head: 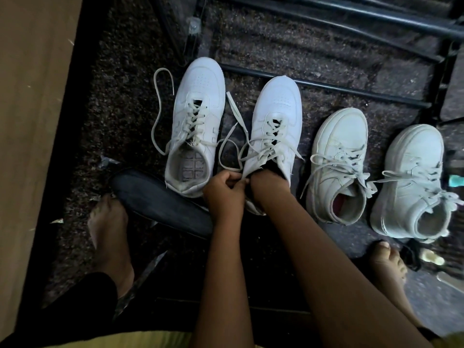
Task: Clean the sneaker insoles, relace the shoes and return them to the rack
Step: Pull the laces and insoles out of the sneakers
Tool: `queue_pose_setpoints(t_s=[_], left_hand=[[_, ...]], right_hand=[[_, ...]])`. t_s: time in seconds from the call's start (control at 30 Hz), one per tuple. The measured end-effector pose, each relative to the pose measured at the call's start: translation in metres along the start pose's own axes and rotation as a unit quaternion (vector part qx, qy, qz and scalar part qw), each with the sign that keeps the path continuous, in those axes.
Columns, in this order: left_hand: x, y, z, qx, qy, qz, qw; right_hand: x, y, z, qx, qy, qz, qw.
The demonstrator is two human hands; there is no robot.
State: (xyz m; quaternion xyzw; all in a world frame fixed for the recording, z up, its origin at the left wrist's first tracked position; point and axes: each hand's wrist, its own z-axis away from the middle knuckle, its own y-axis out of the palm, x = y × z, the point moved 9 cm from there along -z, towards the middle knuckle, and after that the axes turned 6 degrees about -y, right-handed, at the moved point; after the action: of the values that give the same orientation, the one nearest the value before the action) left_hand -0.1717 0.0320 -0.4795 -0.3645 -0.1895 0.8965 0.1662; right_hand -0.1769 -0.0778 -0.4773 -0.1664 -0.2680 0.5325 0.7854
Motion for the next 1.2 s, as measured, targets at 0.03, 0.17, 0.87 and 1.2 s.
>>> queue_pose_setpoints(t_s=[0.03,0.17,0.87,1.2], left_hand=[[0.001,0.001,-0.001,0.001,-0.002,0.006,1.000],[-0.001,0.000,0.000,-0.002,0.005,-0.002,1.000],[-0.002,-0.001,-0.001,-0.018,-0.003,-0.027,0.999],[-0.009,0.000,-0.001,-0.023,0.023,-0.079,0.996]], right_hand=[[0.001,0.000,-0.001,0.002,-0.002,0.000,1.000],[0.000,0.000,-0.003,0.006,-0.007,-0.009,1.000],[-0.008,0.004,-0.005,-0.025,-0.002,-0.072,0.997],[-0.016,-0.002,0.015,-0.136,0.002,-0.153,0.979]])
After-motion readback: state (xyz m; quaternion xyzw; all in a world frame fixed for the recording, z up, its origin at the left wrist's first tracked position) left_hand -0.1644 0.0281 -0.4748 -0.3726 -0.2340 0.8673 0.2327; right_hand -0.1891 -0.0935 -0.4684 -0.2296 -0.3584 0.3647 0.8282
